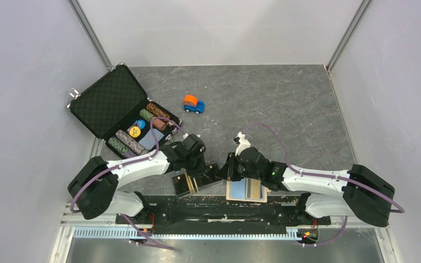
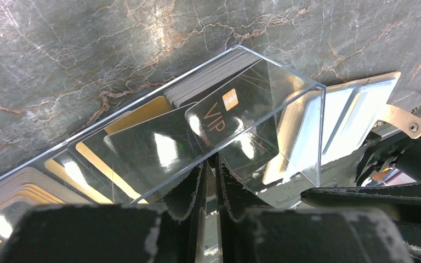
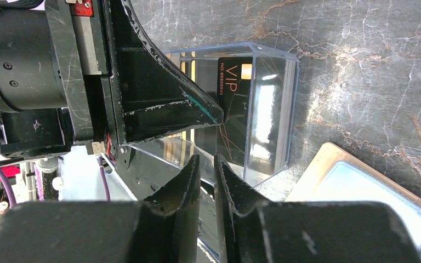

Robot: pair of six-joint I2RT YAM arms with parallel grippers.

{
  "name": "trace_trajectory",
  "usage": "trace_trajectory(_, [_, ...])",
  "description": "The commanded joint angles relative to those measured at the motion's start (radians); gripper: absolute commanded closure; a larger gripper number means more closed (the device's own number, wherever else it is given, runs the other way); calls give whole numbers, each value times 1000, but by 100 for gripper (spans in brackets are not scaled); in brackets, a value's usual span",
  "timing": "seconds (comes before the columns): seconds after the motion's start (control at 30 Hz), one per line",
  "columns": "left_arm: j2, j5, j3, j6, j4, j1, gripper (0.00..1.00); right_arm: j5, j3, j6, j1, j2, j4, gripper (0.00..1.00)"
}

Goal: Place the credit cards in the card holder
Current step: Pick up the credit card from the storage box.

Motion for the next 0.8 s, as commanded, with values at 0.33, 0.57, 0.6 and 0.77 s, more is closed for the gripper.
trace_trajectory(0.33, [-37,-7,66,-7,18,-19,93,-5,46,-15,7,10,38,84])
trace_trajectory(0.57, [-67,-8,73,-6,31,-21,72,-5,46,-15,8,10,37,84])
trace_trajectory(0.6, [-66,-4,75,-6,37,-20,71,-5,46,-16,7,11,37,84])
trace_trajectory(0.77, [-17,16,73,-3,54,-21,67,-2,48,-17,7,9,37,85])
